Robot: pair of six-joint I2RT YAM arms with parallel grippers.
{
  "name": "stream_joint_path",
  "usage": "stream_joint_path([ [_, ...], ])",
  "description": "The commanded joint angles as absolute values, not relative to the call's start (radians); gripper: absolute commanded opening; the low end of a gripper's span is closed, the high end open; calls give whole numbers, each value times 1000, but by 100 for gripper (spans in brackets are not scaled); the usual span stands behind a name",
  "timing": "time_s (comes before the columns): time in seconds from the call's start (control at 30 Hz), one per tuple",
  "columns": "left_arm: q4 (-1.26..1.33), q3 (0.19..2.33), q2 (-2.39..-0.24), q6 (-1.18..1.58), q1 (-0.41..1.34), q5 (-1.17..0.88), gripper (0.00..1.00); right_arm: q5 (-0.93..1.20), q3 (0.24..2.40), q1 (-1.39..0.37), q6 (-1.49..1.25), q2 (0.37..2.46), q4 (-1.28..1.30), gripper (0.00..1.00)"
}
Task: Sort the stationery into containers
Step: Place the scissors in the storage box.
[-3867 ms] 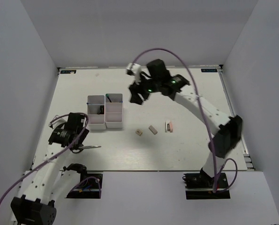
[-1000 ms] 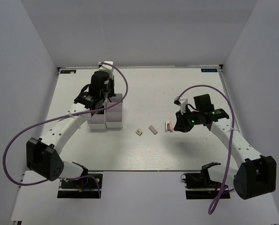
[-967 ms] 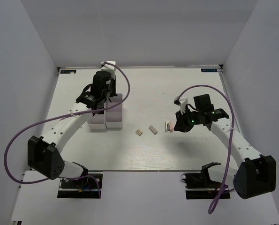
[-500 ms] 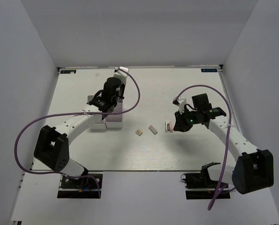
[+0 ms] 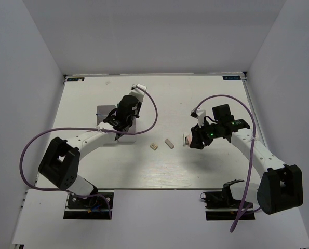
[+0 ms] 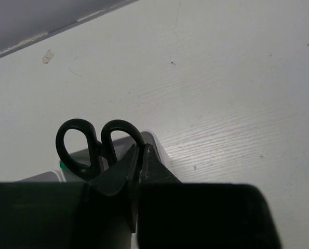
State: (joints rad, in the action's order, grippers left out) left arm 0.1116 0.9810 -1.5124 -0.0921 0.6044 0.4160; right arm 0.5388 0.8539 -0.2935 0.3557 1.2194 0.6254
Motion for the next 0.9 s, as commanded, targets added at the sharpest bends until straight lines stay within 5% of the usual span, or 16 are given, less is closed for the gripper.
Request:
stream_joint_path([
  [0.0, 164, 960, -1453, -98, 617, 453, 17, 561, 851, -287, 376, 1224, 612, 57],
  [0.27, 153, 966, -1431, -91, 630, 466, 51, 535, 850, -288, 382, 1227, 611, 60],
  [0.5, 138, 979, -1330, -115, 721, 489, 54, 436, 847, -290, 353, 1238, 574, 47],
  [0.53, 135, 977, -1319, -123, 732, 500, 53, 430, 845, -290, 347, 1250, 572, 45],
  [0.63, 88, 959, -1237, -109, 810, 529, 28, 420, 848, -296, 345, 1275, 571, 45],
  [0.67, 12, 950, -1185, -54, 839, 525, 10, 439, 848, -304, 347, 1282, 571, 47],
  [0.77, -203, 960, -1147, 86, 902, 522, 0, 459, 888, -325, 354, 1345, 578, 47],
  [0.8, -240, 957, -1140, 127, 910, 515, 6, 462, 905, -348, 362, 1371, 578, 48],
  [0.87, -372, 922, -1102, 280, 923, 505, 40, 447, 946, -397, 374, 1405, 580, 48],
])
